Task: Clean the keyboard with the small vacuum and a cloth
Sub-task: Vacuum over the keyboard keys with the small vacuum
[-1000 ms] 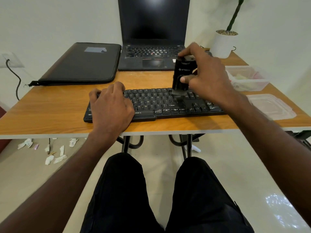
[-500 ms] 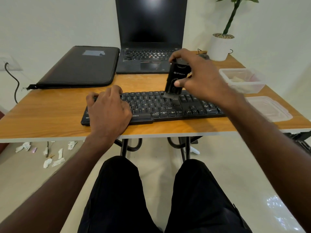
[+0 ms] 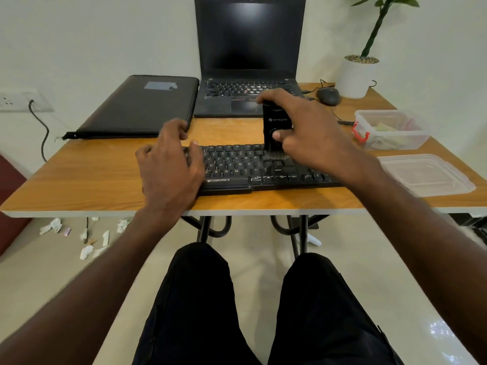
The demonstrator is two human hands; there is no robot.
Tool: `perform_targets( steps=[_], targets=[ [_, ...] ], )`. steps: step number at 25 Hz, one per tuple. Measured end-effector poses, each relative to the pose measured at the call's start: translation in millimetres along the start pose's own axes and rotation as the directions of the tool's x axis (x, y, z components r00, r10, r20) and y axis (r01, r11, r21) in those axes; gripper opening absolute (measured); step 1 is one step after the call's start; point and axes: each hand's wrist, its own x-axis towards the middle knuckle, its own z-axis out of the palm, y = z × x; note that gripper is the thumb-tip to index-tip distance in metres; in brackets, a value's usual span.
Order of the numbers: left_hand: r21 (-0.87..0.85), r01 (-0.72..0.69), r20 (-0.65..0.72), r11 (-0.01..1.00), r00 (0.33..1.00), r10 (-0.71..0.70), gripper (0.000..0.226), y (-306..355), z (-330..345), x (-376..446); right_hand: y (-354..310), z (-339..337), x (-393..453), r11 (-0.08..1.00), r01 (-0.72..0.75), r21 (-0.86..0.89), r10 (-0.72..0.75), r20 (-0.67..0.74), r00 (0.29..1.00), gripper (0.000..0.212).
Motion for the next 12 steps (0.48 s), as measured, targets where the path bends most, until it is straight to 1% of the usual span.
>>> perform_targets(
  steps=[2,3,4,5,6,7,9,10,11,12],
  targets=[
    [-0.067,0.005,0.030,0.998,1.000,-0.003,0.046,-28.2,-18.9,5.5,-7.4,11.9,3.8,0.979,0.027,0.202,-0.019,-0.046,0.999,0.070],
    [-0.114,0.035,0.063,0.993,0.998,-0.028,0.053,-46.4,-29.2,7.2,-12.3,18.4,6.5,0.956,0.032,0.292,-0.015,-0.060,0.998,0.068],
    [-0.163,0.101,0.108,0.981,0.991,-0.084,0.061,-63.6,-40.9,8.4,-18.7,25.7,11.7,0.926,0.032,0.376,-0.013,-0.053,0.999,0.067],
    [-0.209,0.189,0.184,0.959,0.971,-0.151,0.072,-77.7,-50.9,8.2,-26.3,33.6,19.0,0.887,0.027,0.462,-0.014,-0.032,0.999,0.066],
    [-0.250,0.283,0.291,0.926,0.934,-0.207,0.085,-89.0,-58.8,9.3,-36.5,42.6,29.0,0.843,0.025,0.538,-0.028,-0.003,1.000,0.066],
    [-0.271,0.360,0.415,0.893,0.880,-0.229,0.100,-96.1,-62.9,11.1,-47.7,51.8,38.7,0.808,0.026,0.588,-0.051,0.025,0.998,0.066],
    [-0.270,0.432,0.619,0.861,0.762,-0.188,0.136,-101.8,-65.4,14.4,-73.5,68.2,56.3,0.788,0.063,0.613,-0.123,0.057,0.991,0.066],
    [-0.251,0.430,0.679,0.867,0.717,-0.159,0.155,-102.0,-64.8,14.8,-84.9,75.9,62.3,0.798,0.093,0.596,-0.163,0.065,0.985,0.066],
    [-0.222,0.409,0.708,0.885,0.691,-0.142,0.165,-102.1,-63.9,15.2,-93.7,83.5,66.9,0.815,0.127,0.565,-0.203,0.073,0.976,0.066],
    [-0.194,0.381,0.716,0.904,0.685,-0.135,0.168,-103.2,-61.8,16.1,-97.9,89.9,70.3,0.834,0.161,0.527,-0.243,0.091,0.966,0.066]
  ],
)
